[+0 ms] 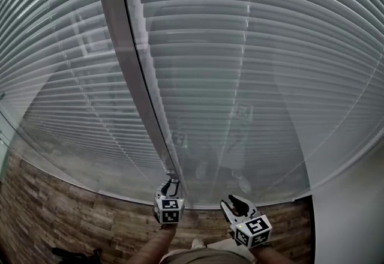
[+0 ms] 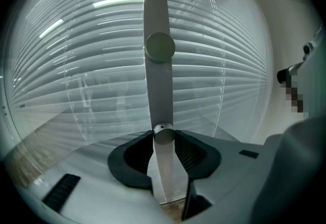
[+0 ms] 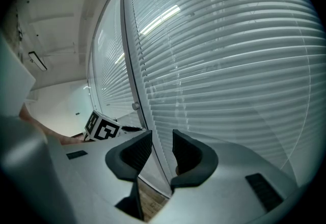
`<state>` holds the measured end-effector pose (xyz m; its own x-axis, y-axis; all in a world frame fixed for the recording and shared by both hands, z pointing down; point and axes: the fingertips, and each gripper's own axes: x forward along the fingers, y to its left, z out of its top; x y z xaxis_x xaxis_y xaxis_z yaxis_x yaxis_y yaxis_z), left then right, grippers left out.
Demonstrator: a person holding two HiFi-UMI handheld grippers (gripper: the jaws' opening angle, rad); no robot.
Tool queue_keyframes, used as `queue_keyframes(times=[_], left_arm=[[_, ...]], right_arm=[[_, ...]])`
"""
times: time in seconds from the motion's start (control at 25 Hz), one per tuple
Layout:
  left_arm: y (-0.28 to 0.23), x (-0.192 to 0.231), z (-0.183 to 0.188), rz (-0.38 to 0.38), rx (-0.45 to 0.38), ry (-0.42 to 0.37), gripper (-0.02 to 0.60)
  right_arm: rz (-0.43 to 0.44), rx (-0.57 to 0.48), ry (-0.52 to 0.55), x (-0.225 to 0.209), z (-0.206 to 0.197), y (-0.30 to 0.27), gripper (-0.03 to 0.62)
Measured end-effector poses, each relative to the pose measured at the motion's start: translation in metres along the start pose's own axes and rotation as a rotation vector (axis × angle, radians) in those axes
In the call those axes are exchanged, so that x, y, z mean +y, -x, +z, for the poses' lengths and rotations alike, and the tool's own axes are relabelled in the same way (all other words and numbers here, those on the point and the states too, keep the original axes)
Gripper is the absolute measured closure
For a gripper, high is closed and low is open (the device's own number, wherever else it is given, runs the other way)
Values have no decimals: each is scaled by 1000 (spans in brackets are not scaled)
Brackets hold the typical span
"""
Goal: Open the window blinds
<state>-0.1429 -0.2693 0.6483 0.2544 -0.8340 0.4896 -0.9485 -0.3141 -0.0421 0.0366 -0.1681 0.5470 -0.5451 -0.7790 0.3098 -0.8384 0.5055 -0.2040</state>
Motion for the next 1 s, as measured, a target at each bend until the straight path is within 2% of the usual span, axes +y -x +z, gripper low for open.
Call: queue_keyframes(times=[0.56, 1.0], left_arm=[[2, 1, 2, -8, -1, 40, 439], [2, 2, 3, -63, -12, 222, 445]], right_arm=[[-5, 7, 7, 0, -2, 1, 473], [-4, 4, -4, 1, -3, 2, 473]])
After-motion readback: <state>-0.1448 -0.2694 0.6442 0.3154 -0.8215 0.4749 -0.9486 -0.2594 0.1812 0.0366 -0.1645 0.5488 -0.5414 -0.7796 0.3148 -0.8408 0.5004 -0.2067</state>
